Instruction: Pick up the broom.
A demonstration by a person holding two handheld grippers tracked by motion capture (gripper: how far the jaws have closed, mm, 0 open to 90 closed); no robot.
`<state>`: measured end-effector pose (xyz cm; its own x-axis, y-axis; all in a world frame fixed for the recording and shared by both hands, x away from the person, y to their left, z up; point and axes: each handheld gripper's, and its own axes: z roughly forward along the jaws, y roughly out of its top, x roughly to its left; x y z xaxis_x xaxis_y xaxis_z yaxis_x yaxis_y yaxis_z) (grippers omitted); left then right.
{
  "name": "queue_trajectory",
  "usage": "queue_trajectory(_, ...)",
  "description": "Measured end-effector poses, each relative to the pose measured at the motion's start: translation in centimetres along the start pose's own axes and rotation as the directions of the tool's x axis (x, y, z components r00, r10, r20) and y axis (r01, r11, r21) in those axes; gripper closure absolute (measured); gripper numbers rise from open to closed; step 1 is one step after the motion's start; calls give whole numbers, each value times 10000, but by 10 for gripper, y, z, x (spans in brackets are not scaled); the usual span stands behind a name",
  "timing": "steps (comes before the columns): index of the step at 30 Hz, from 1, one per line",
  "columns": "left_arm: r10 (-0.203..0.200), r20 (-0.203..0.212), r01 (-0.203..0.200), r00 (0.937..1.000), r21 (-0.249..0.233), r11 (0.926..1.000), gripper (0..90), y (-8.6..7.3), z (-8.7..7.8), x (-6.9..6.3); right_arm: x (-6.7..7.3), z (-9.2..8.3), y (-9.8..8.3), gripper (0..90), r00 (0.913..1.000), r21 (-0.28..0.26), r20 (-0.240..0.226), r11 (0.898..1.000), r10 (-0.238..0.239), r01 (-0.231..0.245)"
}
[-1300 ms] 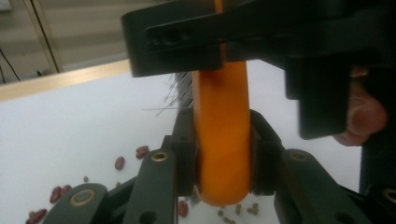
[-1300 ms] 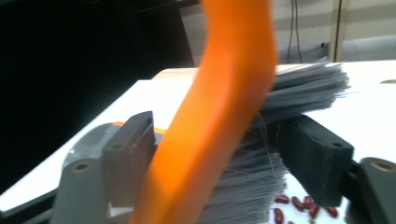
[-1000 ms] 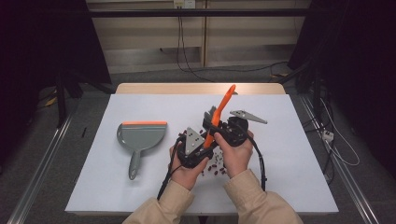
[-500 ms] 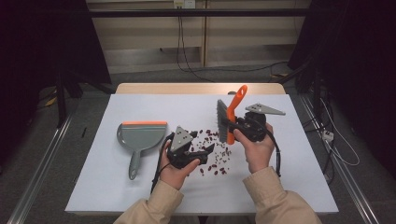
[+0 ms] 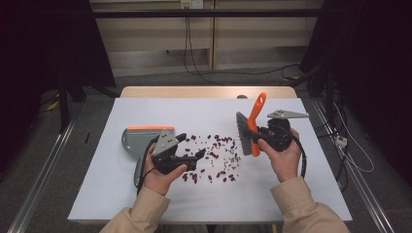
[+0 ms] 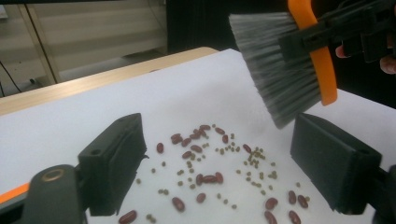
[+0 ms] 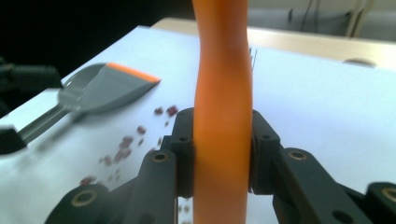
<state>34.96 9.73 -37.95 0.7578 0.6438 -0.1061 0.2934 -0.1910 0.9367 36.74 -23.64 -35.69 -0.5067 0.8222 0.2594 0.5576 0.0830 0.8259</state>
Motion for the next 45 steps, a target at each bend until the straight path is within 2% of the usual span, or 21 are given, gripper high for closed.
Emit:
queue_trajectory(5, -43, 38, 43, 10000, 19, 10000, 110, -3, -11, 12, -5, -1, -3, 698, 9999, 683, 30, 9975, 153, -154)
queue_trajectory(6, -113, 31, 113, 9999, 78, 9999, 102, -6, -17, 19, -7, -1, -3, 698, 9998, 795, 30, 9967, 185, -187)
queue_trajectory(7, -113, 31, 113, 9999, 78, 9999, 92, -6, -17, 19, -8, -1, -4, 698, 9997, 907, 45, 9956, 244, -247)
queue_trajectory(10, -209, 67, 209, 9998, 89, 9997, 65, -11, -30, 32, -11, 0, -5, 698, 9997, 1323, 154, 9910, 191, -210)
queue_trajectory(15, -220, 141, 219, 9997, 87, 9997, 55, -18, -43, 43, -18, 1, -7, 698, 9987, 1815, 290, 9823, 421, -467)
queue_trajectory(16, -229, 134, 227, 9996, 109, 9997, 51, -20, -46, 45, -21, 1, -7, 698, 9976, 2054, 512, 9771, 461, -557)
queue_trajectory(18, -297, 121, 295, 9995, 143, 9995, 51, -24, -51, 50, -23, 2, -7, 698, 9971, 2182, 587, 9740, 484, -601)
queue_trajectory(21, -401, 83, 399, 9992, 137, 9991, 51, -29, -58, 57, -30, 6, -6, 698, 9957, 2653, 657, 9608, 656, -809)
queue_trajectory(25, -508, -22, 508, 9987, -19, 9987, 51, -37, -64, 62, -36, 19, -7, 696, 9924, 3056, 1157, 9491, 430, -768)
queue_trajectory(30, -592, -106, 592, 9982, -71, 9982, 52, -42, -67, 65, -36, 34, -9, 700, 9902, 3168, 1358, 9457, 313, -733)
queue_trajectory(33, -571, -125, 569, 9983, -118, 9983, 52, -42, -68, 66, -35, 42, -9, 704, 9873, 3158, 1588, 9469, 99, -603)
queue_trajectory(34, -574, -122, 573, 9983, -128, 9983, 52, -42, -68, 66, -36, 46, -10, 705, 9857, 3062, 1683, 9505, -6, -517)
queue_trajectory(36, -560, -94, 559, 9984, -124, 9984, 52, -42, -68, 66, -37, 49, -10, 705, 9854, 3042, 1702, 9512, -18, -509)
queue_trajectory(37, -527, -124, 525, 9985, -134, 9985, 52, -43, -68, 66, -37, 53, -11, 706, 9817, 3054, 1903, 9508, -80, -515)
queue_trajectory(45, -544, -200, 540, 9983, -184, 9984, 52, -44, -72, 67, -36, 59, -14, 706, 9749, 3090, 2203, 9503, -330, -376)
